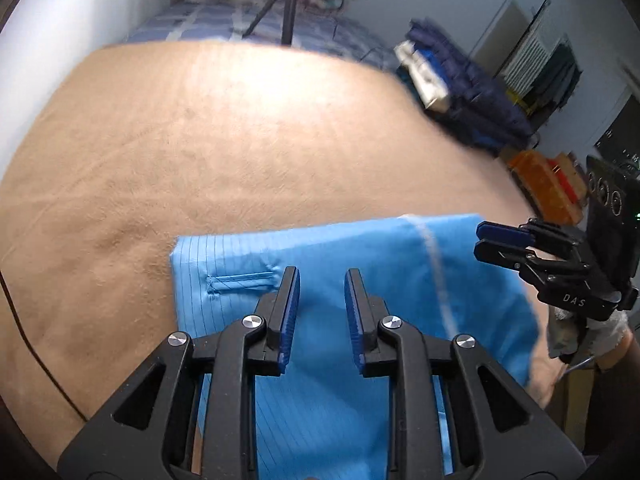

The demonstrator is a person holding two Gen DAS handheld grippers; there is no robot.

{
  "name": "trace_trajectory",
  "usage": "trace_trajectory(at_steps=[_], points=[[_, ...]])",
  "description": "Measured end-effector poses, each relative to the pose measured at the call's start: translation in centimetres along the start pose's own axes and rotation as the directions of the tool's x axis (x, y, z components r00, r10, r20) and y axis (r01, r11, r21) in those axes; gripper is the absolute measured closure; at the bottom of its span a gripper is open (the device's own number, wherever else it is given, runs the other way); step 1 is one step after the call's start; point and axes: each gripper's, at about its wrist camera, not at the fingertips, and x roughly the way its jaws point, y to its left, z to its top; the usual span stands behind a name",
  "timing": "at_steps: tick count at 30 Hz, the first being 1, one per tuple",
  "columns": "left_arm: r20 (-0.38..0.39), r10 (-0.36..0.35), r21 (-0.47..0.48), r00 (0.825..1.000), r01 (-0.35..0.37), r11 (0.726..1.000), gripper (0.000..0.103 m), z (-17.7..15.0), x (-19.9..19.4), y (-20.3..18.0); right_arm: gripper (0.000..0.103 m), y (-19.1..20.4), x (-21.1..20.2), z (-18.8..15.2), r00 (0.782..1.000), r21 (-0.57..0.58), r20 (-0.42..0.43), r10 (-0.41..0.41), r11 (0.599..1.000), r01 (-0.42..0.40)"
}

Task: Fold large clothes

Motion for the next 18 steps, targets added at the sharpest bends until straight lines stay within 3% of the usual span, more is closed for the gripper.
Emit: trace_trajectory(at_steps=[4,8,10,13,18], points=[[-0.037,-0.034,-0.037,0.999,0.033,0.999,0.081,-1.6,3.0,1.7,0.074,-0.4,3.1,-1.3,0.997,0.007,-0.082,-0.008,1.0,0.009],[-0.02,-0.06,-0.067,0.998,0.058,0.996,0.081,-1.9,2.9,2.2,0.074,-0.7,3.2,-2.0,0.997,0.032,-0.076,0.003,1.0,-0.001],[-0.021,-0.042,-0.079,0.999,0.04,0.996,0.081,-1.9,1.8,2.0,0.075,-0.7,2.4,-1.5,0.996,0.037,-0.094,-0.002,0.999,0.006],[0.026,-0.025,-0.071,0.999,0.027,0.997,0.081,-3.0,-1.3,1.7,0.074,-1.4,-0.6,-2.1,0.999,0.069,-0.04,-0.017,0.997,0.02],[0.049,-0.044,-0.101,0.998,0.049,0.994,0.081,-6.9,-5.2,2.2,0.072,-2.3,-4.3,-6.5,1.0,0.119,-0.028,-0.004,0.993,0.007]])
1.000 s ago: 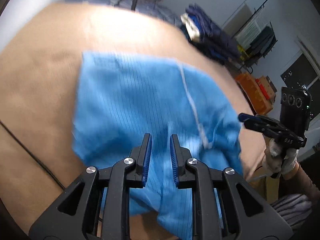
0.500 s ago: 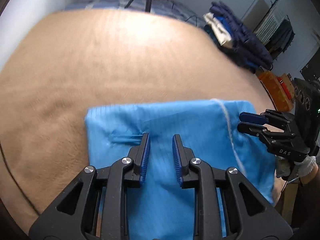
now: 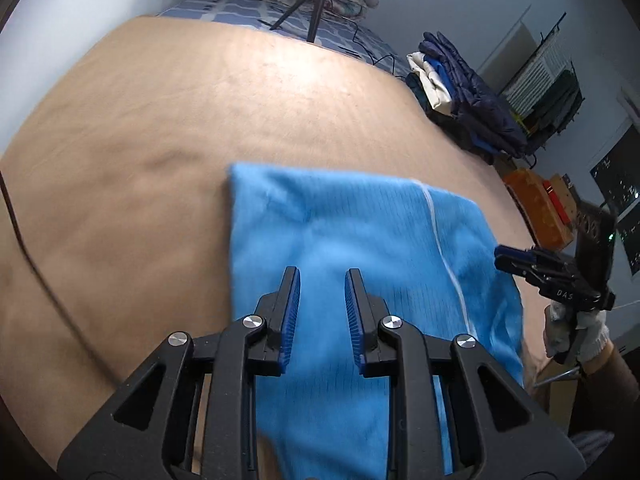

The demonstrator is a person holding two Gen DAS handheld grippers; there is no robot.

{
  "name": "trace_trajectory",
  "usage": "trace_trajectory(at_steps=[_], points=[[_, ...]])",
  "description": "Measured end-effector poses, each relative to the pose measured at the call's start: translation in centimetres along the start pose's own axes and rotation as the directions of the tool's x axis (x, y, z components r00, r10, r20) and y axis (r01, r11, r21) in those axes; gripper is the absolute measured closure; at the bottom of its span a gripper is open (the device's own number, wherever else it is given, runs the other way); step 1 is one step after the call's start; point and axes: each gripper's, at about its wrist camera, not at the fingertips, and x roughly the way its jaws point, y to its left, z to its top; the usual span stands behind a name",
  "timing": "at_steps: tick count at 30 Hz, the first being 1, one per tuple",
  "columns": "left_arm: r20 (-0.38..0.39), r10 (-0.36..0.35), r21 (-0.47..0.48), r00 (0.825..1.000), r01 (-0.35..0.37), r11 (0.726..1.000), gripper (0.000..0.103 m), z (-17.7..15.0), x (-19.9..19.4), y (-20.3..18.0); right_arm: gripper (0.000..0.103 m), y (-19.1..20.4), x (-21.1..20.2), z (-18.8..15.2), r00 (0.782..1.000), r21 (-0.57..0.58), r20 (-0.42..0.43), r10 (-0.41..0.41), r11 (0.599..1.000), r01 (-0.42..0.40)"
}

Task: Fold large clothes

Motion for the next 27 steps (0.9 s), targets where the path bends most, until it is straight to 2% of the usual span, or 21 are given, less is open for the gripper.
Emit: trace_trajectory(at_steps=[3,6,9,13,14,15,16,17,18,19,22,23,27], points=[[-0.016,0.016,-0.021,1.0,-0.016,1.0,0.081,-2.6,-0.5,0.8,0.072,0.0,-0.5,-3.2,1.0,0.007,-0.013,-0.028,1.0,0.028],[-0.035,0.014,-0.07,0.999,-0.016,0.997,0.081,-4.8,0.0,2.2,0.071,-0.5,-0.4,-6.1,1.0,0.047,-0.024,-0.021,0.999,0.022],[-0.013,0.005,-0.086,1.0,-0.006,0.996,0.081,-5.8,-0.5,2.6,0.071,-0.5,-1.1,-7.3,0.999,0.062,-0.026,-0.03,0.998,0.032],[-0.023,-0.007,-0.111,1.0,0.005,0.994,0.079,-6.4,-2.2,3.2,0.069,-0.9,-2.9,-7.6,0.999,0.053,-0.034,-0.028,0.998,0.029],[-0.022,-0.029,-0.131,0.999,0.025,0.991,0.075,-6.5,-2.7,3.6,0.063,-1.2,-3.8,-7.7,1.0,0.062,-0.013,-0.022,0.998,0.023],[-0.018,-0.056,-0.157,0.998,0.053,0.986,0.06,-6.5,-3.2,4.1,0.058,-1.7,-4.6,-7.8,1.0,0.082,0.015,-0.01,0.997,0.009],[-0.009,-0.093,-0.195,0.996,0.09,0.977,0.047,-6.5,-3.8,4.8,0.045,-2.2,-5.2,-7.8,0.999,0.099,0.039,-0.001,0.995,-0.003],[0.001,-0.123,-0.23,0.992,0.12,0.966,0.042,-6.4,-4.1,5.4,0.03,-2.7,-5.8,-7.8,0.998,0.12,0.069,0.009,0.993,-0.017],[0.007,-0.146,-0.265,0.989,0.142,0.954,0.035,-6.3,-4.4,6.0,0.023,-3.3,-6.4,-7.7,0.994,0.144,0.106,0.016,0.989,-0.031],[0.011,-0.176,-0.311,0.984,0.171,0.935,0.033,-6.1,-4.5,6.8,0.015,-3.7,-6.7,-7.6,0.992,0.16,0.127,0.021,0.986,-0.042],[0.012,-0.264,-0.408,0.964,0.246,0.879,0.033,-5.5,-4.0,8.6,0.014,-5.0,-6.8,-7.2,0.988,0.214,0.144,0.057,0.973,-0.087],[0.013,-0.273,-0.427,0.962,0.252,0.869,0.033,-5.3,-3.8,9.1,0.014,-5.4,-6.6,-7.0,0.987,0.23,0.142,0.069,0.968,-0.101],[0.0,-0.29,-0.44,0.957,0.26,0.86,0.033,-4.5,-2.8,9.7,0.017,-6.3,-4.9,-6.3,0.989,0.262,0.109,0.1,0.957,-0.125]])
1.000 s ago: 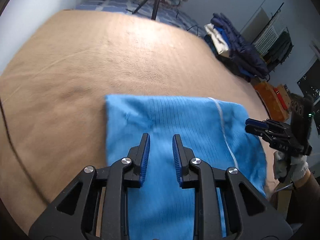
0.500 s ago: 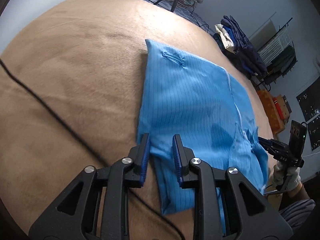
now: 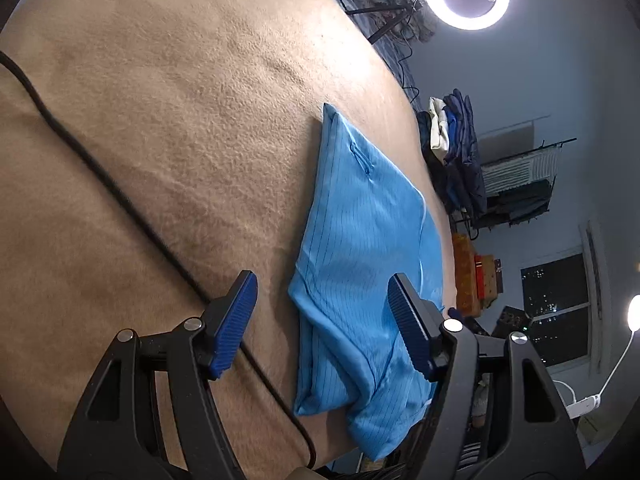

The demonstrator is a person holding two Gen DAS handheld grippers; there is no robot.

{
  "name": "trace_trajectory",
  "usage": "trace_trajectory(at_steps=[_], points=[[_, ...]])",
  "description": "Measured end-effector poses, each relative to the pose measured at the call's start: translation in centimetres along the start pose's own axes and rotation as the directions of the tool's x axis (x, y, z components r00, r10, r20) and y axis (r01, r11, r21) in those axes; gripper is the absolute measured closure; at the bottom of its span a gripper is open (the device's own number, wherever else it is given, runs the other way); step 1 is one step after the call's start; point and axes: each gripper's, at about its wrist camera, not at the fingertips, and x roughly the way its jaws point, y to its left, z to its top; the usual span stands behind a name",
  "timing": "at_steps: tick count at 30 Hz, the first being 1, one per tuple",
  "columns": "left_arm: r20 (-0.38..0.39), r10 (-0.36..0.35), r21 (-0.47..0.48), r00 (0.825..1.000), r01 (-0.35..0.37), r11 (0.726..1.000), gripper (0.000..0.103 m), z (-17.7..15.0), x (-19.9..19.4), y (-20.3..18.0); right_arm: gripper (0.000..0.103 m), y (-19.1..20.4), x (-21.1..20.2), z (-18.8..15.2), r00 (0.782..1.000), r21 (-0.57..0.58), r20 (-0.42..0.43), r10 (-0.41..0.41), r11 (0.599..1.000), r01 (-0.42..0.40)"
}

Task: Fold large clothes
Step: 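Grasp the folded jacket's edge with both tools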

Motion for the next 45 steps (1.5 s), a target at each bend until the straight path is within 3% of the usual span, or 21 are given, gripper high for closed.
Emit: trace_trajectory(at_steps=[5,9,15,17,18,22,24,25,30,34,38,45], points=[[-0.025,0.029,0.023,0.999,-0.028,0.999,0.034,1.0,1.7,-0.6,0.03,-0.8,2.5,0.1,0.997,0.038,-0.082,0.001,0.999,0.002],[-0.069,0.024,0.05,0.997,-0.021,0.999,0.036,1.6,3.2,-1.6,0.031,-1.0,3.9,0.5,0.992,0.059,-0.109,0.056,0.997,-0.049],[-0.132,0.029,0.111,0.991,-0.014,0.994,0.042,1.6,5.7,-2.8,0.036,-1.2,5.1,1.2,0.981,0.105,-0.111,0.161,0.983,-0.15],[-0.14,0.022,0.116,0.99,-0.006,0.993,0.042,1.9,6.2,-3.1,0.05,-1.4,6.0,1.5,0.969,0.134,-0.118,0.216,0.971,-0.2],[-0.141,0.021,0.12,0.99,-0.004,0.993,0.042,1.9,6.3,-3.2,0.052,-1.4,6.6,1.6,0.963,0.15,-0.122,0.239,0.964,-0.22],[-0.133,0.035,0.141,0.99,-0.016,0.99,0.042,2.1,7.4,-4.4,0.054,-0.1,8.1,1.6,0.955,0.153,-0.099,0.279,0.953,-0.263],[-0.121,0.072,0.165,0.99,-0.051,0.985,0.05,1.9,7.5,-4.9,0.055,0.5,8.5,1.5,0.954,0.156,-0.096,0.285,0.951,-0.269],[-0.113,0.101,0.184,0.988,-0.079,0.98,0.058,1.7,7.6,-5.2,0.058,0.7,8.5,1.5,0.955,0.154,-0.099,0.279,0.953,-0.262],[-0.065,0.198,0.247,0.978,-0.176,0.953,0.073,0.7,7.7,-6.6,0.068,2.0,7.8,1.6,0.968,0.107,-0.114,0.225,0.971,-0.213],[-0.004,0.271,0.32,0.963,-0.255,0.913,0.088,-0.3,7.8,-8.5,0.08,3.8,7.2,1.8,0.981,0.037,-0.124,0.15,0.988,-0.147],[0.059,0.327,0.387,0.943,-0.323,0.863,0.093,-1.5,7.7,-10.5,0.091,6.2,6.3,2.2,0.991,-0.065,-0.126,0.05,0.996,-0.059],[0.141,0.343,0.441,0.929,-0.369,0.818,0.095,-3.5,6.7,-12.7,0.097,9.2,4.3,2.2,0.992,-0.202,-0.099,-0.076,0.978,0.055]])
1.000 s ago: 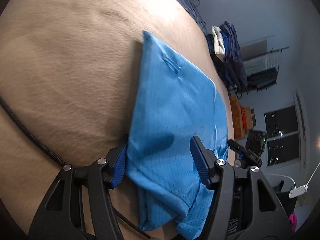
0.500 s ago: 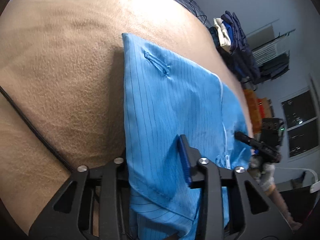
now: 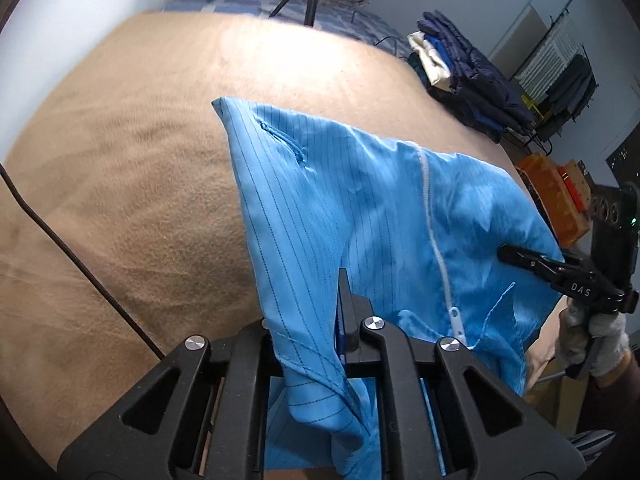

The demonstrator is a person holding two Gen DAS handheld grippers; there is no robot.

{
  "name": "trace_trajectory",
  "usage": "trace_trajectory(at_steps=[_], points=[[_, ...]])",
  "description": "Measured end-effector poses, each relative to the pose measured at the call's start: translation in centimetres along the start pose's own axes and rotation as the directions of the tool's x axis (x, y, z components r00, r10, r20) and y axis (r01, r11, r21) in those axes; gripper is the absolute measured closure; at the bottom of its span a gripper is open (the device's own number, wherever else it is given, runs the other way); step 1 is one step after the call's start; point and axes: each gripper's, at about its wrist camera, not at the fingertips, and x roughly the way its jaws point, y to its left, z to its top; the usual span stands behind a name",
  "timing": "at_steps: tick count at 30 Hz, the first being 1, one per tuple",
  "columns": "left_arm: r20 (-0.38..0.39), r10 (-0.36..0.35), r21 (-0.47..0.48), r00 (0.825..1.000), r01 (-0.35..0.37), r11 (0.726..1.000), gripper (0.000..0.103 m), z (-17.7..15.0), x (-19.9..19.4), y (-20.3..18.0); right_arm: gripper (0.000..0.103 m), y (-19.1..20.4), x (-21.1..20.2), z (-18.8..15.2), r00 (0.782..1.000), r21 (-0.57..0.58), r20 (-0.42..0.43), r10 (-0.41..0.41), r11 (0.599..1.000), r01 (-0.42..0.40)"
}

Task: Fold large clothes
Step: 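Lift the folded jacket with both tools and carry it toward the dark clothes stack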

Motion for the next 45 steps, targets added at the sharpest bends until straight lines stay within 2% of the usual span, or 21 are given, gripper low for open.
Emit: trace_trajectory(at_steps=[4,9,15,22,28,35,45], points=[[0.051,0.035,0.066,0.998,-0.039,0.997,0.095,-0.6,-1.3,-1.7,0.098,1.3,-1.2,-0.1,0.998,-0.057,0.018,-0.056,0.997,0.057],[0.089,0.024,0.102,0.996,-0.033,0.994,0.096,-0.8,-2.7,-3.0,0.099,2.8,-2.4,0.0,0.994,-0.098,0.044,-0.096,0.99,0.1],[0.112,0.002,0.126,0.994,-0.016,0.992,0.096,-0.3,-3.6,-4.1,0.1,2.7,-4.1,0.7,0.99,-0.121,0.069,-0.127,0.984,0.135],[0.132,-0.026,0.162,0.991,0.005,0.987,0.096,1.8,-4.1,-7.0,0.1,0.9,-7.2,1.8,0.983,-0.104,0.11,-0.147,0.982,0.159],[0.155,-0.046,0.216,0.987,0.012,0.976,0.096,4.9,-5.1,-11.0,0.1,-0.8,-10.9,3.5,0.972,-0.102,0.161,-0.171,0.977,0.189],[0.186,-0.091,0.242,0.978,0.045,0.969,0.096,8.9,-6.1,-16.9,0.1,-3.0,-16.6,5.4,0.946,-0.082,0.215,-0.242,0.961,0.264],[0.218,-0.165,0.301,0.962,0.094,0.949,0.097,15.0,-6.3,-25.9,0.1,-7.2,-25.0,9.2,0.891,-0.041,0.3,-0.342,0.928,0.37]])
